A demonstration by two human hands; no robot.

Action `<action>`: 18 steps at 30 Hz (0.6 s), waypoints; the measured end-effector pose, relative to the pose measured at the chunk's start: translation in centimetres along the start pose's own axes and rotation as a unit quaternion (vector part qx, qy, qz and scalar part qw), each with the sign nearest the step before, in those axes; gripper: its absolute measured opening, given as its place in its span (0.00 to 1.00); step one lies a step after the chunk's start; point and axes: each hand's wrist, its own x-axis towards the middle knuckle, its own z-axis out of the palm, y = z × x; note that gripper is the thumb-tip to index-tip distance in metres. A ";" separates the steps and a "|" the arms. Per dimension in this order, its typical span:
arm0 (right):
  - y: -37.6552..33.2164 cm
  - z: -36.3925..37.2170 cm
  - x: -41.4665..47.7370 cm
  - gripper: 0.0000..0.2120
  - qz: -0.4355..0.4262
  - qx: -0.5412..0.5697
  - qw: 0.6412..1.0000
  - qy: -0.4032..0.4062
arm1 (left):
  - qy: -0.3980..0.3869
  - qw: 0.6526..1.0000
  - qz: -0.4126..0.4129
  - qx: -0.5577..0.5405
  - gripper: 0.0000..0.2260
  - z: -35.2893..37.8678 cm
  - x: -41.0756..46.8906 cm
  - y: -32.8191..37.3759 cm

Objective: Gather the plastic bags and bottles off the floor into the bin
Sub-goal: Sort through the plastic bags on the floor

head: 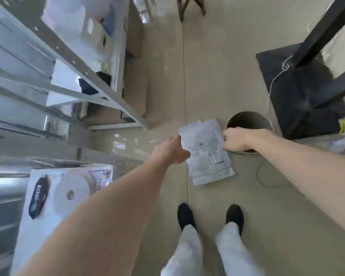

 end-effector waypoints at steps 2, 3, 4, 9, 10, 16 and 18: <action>1.9 3.9 3.9 0.17 0.019 0.019 1.000 0.003 | -0.009 0.999 -0.016 -0.027 0.31 4.4 3.6 -0.9; 3.0 6.3 6.5 0.17 0.028 0.026 0.999 0.007 | -0.020 0.999 -0.022 -0.040 0.31 6.8 5.6 -1.5; 4.1 8.8 9.0 0.17 0.034 0.034 0.999 0.000 | -0.031 0.997 -0.033 -0.059 0.31 9.1 7.4 -2.2; 8.2 20.0 18.7 0.05 0.021 0.043 0.999 -0.006 | -0.035 0.989 -0.051 -0.138 0.32 20.6 16.7 -4.7; 9.0 22.1 20.6 0.05 0.026 0.044 0.999 -0.004 | -0.030 0.986 -0.053 -0.152 0.31 22.8 18.4 -5.2; 14.0 29.1 28.1 0.11 0.070 0.066 0.995 0.023 | -0.020 0.979 -0.045 -0.198 0.28 32.2 25.4 -7.6; 15.2 30.0 29.3 0.16 0.082 0.046 0.995 0.046 | -0.013 0.977 -0.043 -0.208 0.29 33.5 26.7 -8.0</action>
